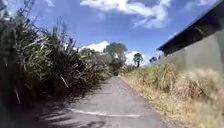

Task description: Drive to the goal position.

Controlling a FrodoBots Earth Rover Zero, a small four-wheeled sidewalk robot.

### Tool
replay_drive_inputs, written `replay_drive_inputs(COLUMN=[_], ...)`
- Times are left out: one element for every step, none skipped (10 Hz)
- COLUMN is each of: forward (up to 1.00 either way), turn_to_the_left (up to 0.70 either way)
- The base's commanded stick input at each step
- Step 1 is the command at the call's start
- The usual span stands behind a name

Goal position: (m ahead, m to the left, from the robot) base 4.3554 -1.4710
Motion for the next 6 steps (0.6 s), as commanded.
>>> replay_drive_inputs(forward=[0.7,0.7,0.7,0.7,0.7,0.7], turn_to_the_left=[0.0,0.0,0.0,0.0,0.0,0.0])
